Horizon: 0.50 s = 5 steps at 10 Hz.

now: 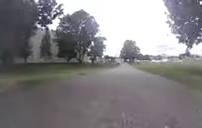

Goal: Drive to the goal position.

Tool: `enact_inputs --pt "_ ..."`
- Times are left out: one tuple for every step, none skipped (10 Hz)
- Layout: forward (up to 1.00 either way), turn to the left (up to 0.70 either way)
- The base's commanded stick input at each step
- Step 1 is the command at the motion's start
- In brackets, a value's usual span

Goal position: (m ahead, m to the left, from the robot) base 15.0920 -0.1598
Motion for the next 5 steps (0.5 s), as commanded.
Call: enact_inputs --pt "1.0 -0.27" --pt "1.0 -0.27" --pt "1.0 -0.27" --pt "1.0 -0.27" --pt "1.0 -0.27"
